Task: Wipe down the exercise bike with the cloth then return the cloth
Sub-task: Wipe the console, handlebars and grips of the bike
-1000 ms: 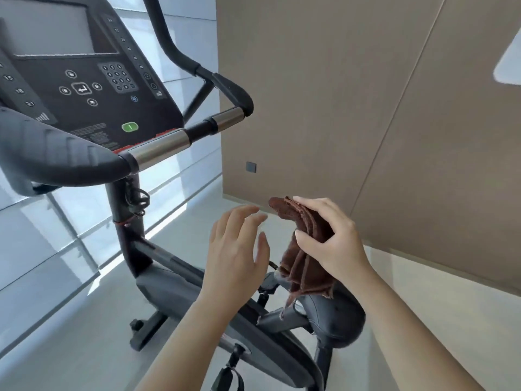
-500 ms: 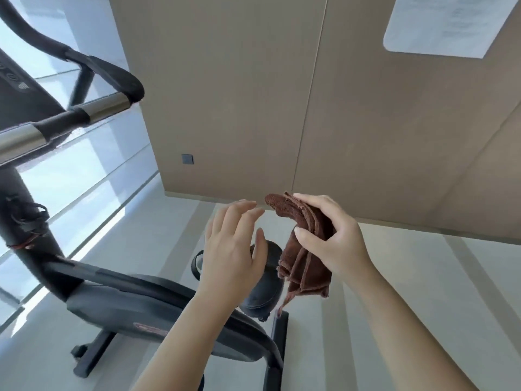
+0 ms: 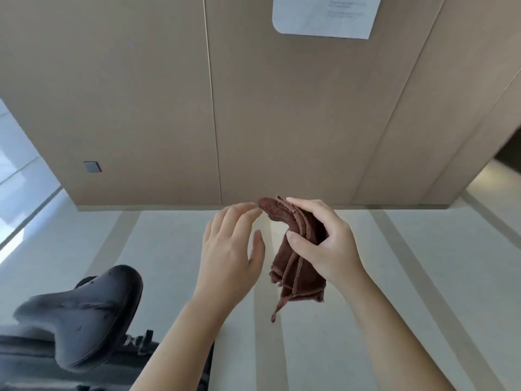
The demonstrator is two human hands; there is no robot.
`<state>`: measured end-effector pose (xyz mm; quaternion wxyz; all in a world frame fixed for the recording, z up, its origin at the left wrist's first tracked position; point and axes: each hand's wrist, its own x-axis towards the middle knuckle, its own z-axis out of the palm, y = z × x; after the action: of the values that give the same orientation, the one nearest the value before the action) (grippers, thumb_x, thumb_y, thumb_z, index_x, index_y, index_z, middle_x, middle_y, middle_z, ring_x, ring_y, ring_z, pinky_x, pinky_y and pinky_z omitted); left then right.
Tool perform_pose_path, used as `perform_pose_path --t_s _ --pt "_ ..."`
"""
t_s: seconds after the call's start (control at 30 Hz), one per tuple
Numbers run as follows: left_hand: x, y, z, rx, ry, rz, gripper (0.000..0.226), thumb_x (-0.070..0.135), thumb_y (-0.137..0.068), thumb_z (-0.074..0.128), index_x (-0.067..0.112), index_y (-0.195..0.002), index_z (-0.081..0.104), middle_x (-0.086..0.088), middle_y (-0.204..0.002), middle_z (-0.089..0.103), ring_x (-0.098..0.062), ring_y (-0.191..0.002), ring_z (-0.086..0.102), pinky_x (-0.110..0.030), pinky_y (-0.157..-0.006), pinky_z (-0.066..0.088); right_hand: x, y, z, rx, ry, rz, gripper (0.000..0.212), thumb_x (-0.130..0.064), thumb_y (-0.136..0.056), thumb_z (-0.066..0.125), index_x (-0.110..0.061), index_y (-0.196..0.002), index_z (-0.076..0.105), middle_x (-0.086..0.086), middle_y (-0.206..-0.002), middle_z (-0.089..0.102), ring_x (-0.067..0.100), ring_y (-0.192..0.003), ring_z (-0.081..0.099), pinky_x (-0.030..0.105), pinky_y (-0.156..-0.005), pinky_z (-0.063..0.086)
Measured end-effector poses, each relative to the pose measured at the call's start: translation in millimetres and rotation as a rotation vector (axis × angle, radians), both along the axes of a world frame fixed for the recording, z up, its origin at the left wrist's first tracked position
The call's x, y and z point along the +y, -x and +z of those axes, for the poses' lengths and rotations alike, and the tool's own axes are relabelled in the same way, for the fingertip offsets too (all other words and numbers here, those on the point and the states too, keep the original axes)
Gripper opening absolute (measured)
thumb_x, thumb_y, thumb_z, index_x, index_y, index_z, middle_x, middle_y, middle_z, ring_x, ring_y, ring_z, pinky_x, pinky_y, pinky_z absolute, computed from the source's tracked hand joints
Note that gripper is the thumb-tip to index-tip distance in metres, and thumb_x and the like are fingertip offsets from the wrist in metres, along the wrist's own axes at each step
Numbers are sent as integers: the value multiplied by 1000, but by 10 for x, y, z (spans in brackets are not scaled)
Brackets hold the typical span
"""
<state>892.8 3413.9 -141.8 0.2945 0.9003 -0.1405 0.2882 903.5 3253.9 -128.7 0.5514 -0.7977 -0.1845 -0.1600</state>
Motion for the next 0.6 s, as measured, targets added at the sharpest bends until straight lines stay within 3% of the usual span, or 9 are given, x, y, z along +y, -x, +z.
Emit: perform_pose_path --t_s 0.27,0.4,0.6 --pt "-419 -601 -81 9 -57 21 35 20 -84 39 5 -109 60 -8 -112 61 -27 -104 54 -33 -89 37 -476 -559 -150 46 -57 -47 45 -11 -70 64 -33 -110 61 -18 -107 63 6 -106 58 13 -89 41" --pt "-440 -1037 -169 11 -20 49 35 20 -84 40 5 -108 60 -9 -111 61 -28 -103 54 -37 -88 40 -488 -995 -229 99 -51 -35 42 -15 -68 64 -34 -105 60 -17 -101 64 8 -98 60 14 -83 44" --pt "-185 -1974 -294 16 31 99 35 21 -84 39 8 -110 59 -6 -114 60 -24 -108 50 -30 -94 34 -210 -2013 -270 108 -12 30 40 -15 -68 65 -38 -101 58 -19 -95 63 7 -90 61 11 -77 44"
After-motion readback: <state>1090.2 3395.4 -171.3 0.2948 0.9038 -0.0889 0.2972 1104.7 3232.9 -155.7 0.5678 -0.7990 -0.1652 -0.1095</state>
